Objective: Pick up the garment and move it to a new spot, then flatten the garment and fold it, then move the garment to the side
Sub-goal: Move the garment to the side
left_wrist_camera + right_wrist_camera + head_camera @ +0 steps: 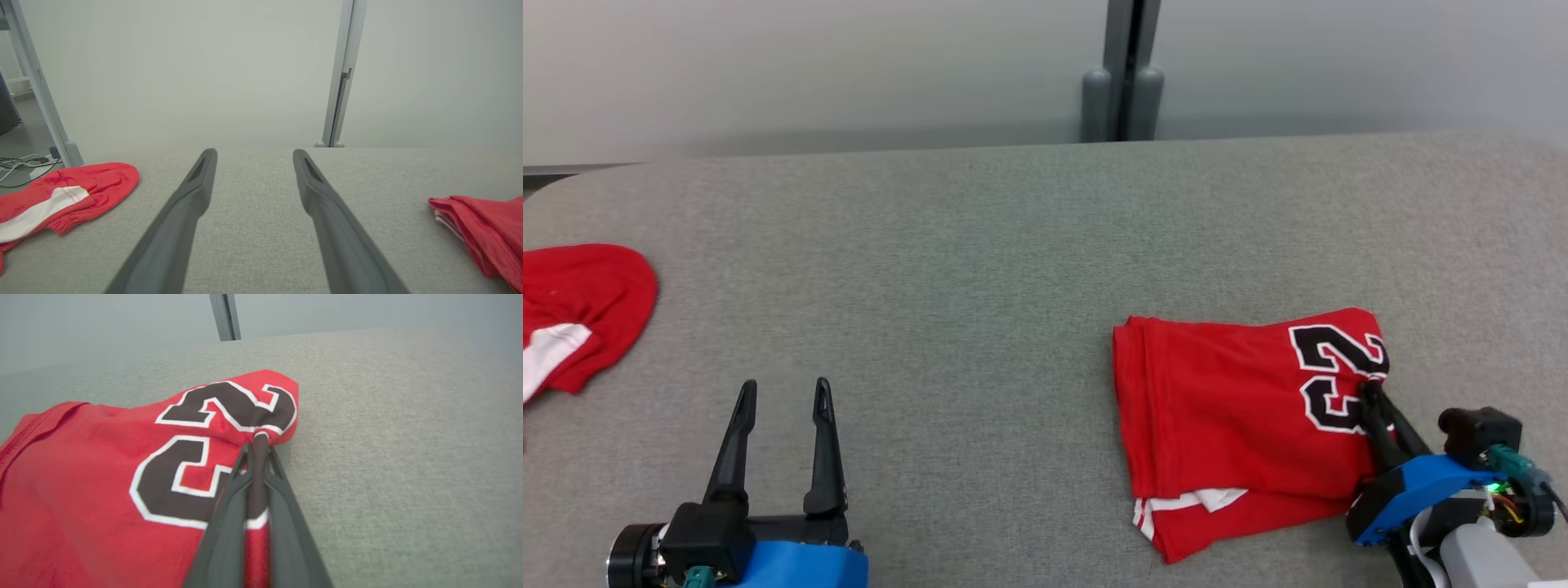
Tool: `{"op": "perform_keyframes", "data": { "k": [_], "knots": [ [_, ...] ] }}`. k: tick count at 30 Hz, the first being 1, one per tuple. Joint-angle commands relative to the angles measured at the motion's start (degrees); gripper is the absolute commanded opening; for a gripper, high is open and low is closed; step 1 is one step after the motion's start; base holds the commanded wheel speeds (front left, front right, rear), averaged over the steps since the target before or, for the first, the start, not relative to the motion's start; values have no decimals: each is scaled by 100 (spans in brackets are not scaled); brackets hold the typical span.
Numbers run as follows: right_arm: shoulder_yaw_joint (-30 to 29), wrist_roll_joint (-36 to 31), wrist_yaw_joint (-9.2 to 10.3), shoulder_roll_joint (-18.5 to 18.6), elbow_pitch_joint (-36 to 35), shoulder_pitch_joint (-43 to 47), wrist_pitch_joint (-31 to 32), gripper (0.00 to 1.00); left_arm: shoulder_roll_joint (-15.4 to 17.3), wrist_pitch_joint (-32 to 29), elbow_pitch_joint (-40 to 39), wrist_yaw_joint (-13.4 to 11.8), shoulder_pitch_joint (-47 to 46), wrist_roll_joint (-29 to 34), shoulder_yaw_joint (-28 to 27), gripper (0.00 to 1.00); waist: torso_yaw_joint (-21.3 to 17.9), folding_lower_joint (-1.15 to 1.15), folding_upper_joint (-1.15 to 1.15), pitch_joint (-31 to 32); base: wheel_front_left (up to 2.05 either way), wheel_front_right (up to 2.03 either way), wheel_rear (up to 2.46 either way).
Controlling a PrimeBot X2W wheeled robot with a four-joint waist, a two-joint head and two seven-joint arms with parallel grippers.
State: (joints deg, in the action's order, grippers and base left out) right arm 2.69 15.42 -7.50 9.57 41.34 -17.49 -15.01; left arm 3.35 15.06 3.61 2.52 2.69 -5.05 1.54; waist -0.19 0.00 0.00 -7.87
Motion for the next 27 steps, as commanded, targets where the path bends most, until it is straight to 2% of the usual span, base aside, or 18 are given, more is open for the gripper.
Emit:
{"op": "perform_keyframes", "data": {
  "k": [1, 10, 15, 21, 27],
  "knots": [
    [-74, -27, 2, 102, -72, -49, -20, 0, 1, 14, -54, -26, -142, 11, 31, 100, -80, 0, 0, -80, 0, 0, 0],
    [-440, 35, 2, 395, -515, -121, -20, 0, 4, 14, -293, -51, -614, 126, 0, 100, -744, 0, 0, -788, 0, 0, 0],
    [-487, 57, 2, 285, -715, -237, -21, 0, 107, 14, -406, -63, -826, 200, -75, 100, -1068, 0, 0, -1093, 0, 0, 0],
    [-416, -66, 2, 248, -904, -382, -21, 0, 183, 14, -453, -29, -1008, 255, -99, 100, -1122, 0, 0, -1223, 0, 0, 0],
    [-179, -207, 2, 620, -828, -1225, -21, 0, 258, 14, -602, 4, -1230, 323, -42, 100, -984, 0, 0, -1632, 0, 0, 0]
  ]
}}
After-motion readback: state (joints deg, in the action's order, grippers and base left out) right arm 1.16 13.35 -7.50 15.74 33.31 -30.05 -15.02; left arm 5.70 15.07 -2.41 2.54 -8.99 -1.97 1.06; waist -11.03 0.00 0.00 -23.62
